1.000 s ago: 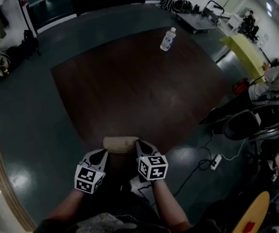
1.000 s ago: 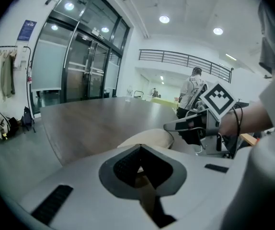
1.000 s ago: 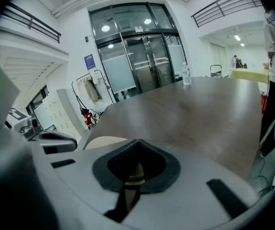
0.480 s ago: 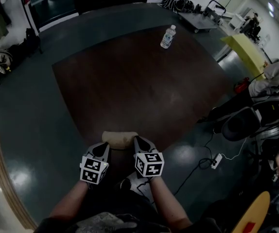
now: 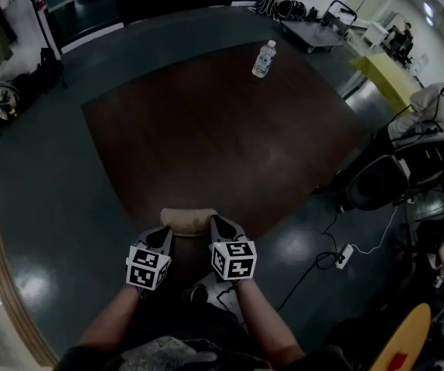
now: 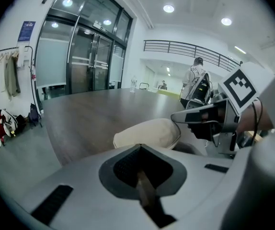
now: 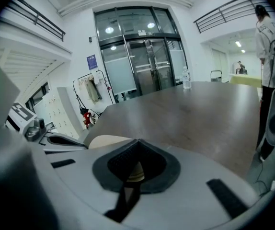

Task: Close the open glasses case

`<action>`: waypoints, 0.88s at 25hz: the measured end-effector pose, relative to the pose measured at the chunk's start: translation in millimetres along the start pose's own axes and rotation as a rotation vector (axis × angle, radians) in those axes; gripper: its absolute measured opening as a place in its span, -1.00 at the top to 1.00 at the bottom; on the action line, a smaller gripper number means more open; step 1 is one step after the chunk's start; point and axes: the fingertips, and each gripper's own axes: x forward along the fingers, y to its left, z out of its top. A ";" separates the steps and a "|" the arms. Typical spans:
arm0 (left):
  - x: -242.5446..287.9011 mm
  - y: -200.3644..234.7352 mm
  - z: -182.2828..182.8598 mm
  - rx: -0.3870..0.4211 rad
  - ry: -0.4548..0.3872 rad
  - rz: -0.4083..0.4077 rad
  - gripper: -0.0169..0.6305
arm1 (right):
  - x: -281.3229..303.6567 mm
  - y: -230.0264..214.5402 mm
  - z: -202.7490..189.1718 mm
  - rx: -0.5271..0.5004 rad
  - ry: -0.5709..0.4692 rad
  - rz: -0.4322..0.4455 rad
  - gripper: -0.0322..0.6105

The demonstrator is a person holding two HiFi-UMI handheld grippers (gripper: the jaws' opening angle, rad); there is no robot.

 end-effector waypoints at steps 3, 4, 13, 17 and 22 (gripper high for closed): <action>-0.7 25.9 6.1 0.011 0.002 0.026 0.92 | 10.4 9.6 15.0 -0.011 -0.015 -0.008 0.93; -4.1 42.9 11.4 0.011 -0.007 0.044 0.92 | 16.9 17.0 23.9 -0.009 -0.025 -0.009 0.93; -54.1 30.8 19.5 -0.049 -0.110 0.130 0.92 | -43.6 10.0 19.0 0.036 -0.098 0.003 0.93; -76.6 2.7 22.5 -0.062 -0.154 0.116 0.92 | -76.9 5.2 10.6 0.069 -0.123 0.015 0.93; -82.8 -35.2 29.4 -0.029 -0.172 0.054 0.92 | -106.5 -0.7 -1.7 0.138 -0.158 0.007 0.93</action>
